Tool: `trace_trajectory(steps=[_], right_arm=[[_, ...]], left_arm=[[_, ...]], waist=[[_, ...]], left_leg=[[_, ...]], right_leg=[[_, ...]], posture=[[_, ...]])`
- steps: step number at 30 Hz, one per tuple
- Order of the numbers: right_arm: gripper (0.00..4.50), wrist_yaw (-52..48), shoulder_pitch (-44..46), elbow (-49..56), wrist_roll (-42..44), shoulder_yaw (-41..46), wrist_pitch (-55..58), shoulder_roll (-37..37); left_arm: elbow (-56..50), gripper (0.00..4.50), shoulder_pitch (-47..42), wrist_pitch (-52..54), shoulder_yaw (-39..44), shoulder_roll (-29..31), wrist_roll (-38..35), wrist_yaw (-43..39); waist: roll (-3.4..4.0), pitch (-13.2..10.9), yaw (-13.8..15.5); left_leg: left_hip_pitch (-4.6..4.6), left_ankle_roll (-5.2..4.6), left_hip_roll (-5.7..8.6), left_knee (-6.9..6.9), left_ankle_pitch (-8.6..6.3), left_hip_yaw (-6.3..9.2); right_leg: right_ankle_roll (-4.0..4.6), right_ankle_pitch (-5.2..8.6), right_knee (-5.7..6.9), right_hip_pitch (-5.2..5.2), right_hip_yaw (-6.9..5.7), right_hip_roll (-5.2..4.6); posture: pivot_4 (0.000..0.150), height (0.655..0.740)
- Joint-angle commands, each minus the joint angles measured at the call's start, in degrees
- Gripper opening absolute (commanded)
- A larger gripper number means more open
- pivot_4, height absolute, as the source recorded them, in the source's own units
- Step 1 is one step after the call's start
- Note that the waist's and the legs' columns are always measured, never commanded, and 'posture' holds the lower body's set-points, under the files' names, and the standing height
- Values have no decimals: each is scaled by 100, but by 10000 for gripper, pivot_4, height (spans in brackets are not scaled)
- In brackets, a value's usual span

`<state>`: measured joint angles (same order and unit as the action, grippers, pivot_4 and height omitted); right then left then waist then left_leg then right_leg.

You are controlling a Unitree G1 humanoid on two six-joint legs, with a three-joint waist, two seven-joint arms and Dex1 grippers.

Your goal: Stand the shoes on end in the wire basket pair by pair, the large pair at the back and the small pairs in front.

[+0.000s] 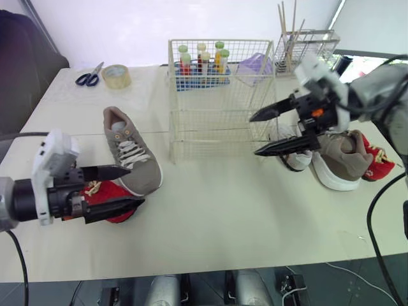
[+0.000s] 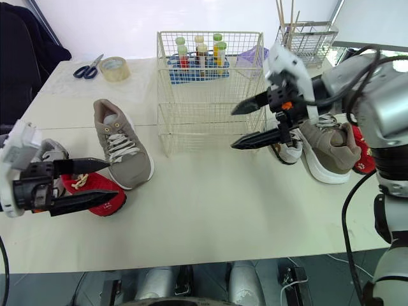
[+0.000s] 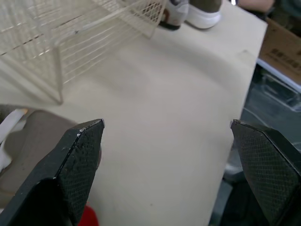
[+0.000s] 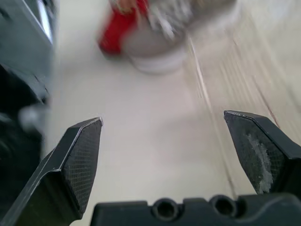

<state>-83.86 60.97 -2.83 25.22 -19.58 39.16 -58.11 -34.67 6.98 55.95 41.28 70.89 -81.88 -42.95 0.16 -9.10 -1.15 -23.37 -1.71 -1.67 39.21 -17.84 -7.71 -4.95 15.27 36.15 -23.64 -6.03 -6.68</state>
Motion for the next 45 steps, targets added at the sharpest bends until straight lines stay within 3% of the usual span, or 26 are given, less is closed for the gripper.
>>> trace_trajectory(steps=[1, 11, 20, 21, 26, 34, 41, 45], right_arm=[[45000, -348, 258, -977, -1022, -374, -1218, 213], [45000, -386, 811, -3108, -2541, -728, -2965, 1324], [2788, -627, 943, -3541, -3160, -755, -3499, 1755], [693, -643, 928, -3506, -3191, -746, -3505, 1774], [693, -838, 850, -3066, -3102, -633, -3275, 1679], [693, -864, 187, -778, -2072, -731, -1894, 830], [693, -777, -592, 663, -1868, -420, -830, 584], [693, -485, -811, 944, -2022, -343, -549, 611]], left_arm=[[-78, 44594, -413, -59, -49, 50, -425, 274], [-458, 44594, -356, 20, -337, -283, -494, 685], [-591, 45000, -27, -102, -572, -604, 103, 656], [-593, 45000, -32, -111, -599, -623, 145, 654], [-578, 45000, -8, -104, -584, -674, 259, 582], [-565, 45000, 38, -115, -683, -765, 483, 440], [-469, 45000, -119, -138, -896, -782, 628, 346], [-402, 45000, -268, -159, -1089, -816, 742, 310]], waist=[[-4, -3, 1], [11, -25, -3], [10, -26, -13], [10, -26, -23], [14, -28, -92], [20, -44, -93], [20, -44, -90], [19, -43, -86]], left_leg=[[1, 5, -3, 0, 3, 1], [4, 35, -19, -5, 20, 8], [8, 37, -18, 0, 22, 10], [10, 38, -19, 0, 22, 10], [9, 44, -24, -5, 25, 13], [4, 43, -24, -5, 25, 15], [4, 44, -24, -5, 25, 14], [5, 43, -24, -3, 25, 14]], right_leg=[[-3, 0, 2, 1, 0, 5], [-7, -2, 14, -4, -1, 26], [-7, -2, 17, 2, -2, 28], [-7, -2, 19, 3, -2, 28], [-7, -2, 20, -1, -2, 34], [-7, -2, 20, -4, -2, 31], [-7, -2, 23, -6, -2, 31], [-7, -2, 24, -5, -2, 30]], posture=[[1500, 7400], [1500, 7400], [1500, 7400], [1500, 7400], [1500, 7400], [1500, 7400], [1500, 7400], [1500, 7400]])
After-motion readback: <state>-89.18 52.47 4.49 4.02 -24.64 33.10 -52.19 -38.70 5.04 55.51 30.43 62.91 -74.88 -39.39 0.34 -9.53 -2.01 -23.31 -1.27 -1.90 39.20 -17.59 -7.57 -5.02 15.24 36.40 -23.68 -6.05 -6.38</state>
